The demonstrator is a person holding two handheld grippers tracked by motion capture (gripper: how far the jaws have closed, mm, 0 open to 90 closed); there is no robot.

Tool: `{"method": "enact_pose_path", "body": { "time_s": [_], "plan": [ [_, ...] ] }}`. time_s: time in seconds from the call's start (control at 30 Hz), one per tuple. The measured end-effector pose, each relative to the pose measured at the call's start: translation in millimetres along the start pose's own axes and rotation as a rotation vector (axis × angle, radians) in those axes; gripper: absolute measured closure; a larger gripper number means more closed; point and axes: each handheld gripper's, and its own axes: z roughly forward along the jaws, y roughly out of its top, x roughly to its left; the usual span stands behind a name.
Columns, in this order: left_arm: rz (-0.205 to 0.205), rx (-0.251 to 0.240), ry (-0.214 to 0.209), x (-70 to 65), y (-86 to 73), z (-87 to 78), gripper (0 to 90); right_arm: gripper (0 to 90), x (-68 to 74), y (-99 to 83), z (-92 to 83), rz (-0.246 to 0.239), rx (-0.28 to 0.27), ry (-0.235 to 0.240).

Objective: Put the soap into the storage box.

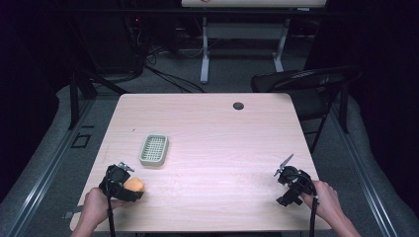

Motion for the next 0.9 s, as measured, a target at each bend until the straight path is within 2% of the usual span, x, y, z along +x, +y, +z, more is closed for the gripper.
{"method": "enact_pose_path", "body": {
  "time_s": [0.13,0.2,0.5,0.9],
  "plan": [
    [0.002,-0.005,-0.006,0.7,2.0,-1.1,25.7,15.7,-1.3,0.8,-0.3,-0.010,0.018,-0.003],
    [0.005,-0.007,-0.006,1.1,3.3,-1.8,25.7,15.8,-0.6,0.4,1.6,0.007,0.002,0.004],
    [0.012,-0.034,0.005,-0.4,10.4,-6.1,25.7,15.7,-0.1,0.7,1.3,0.002,0.007,-0.003],
    [0.020,-0.038,0.012,1.1,17.8,-9.3,25.7,15.7,-0.5,0.8,2.2,0.003,0.009,0.000]
  ]
}}
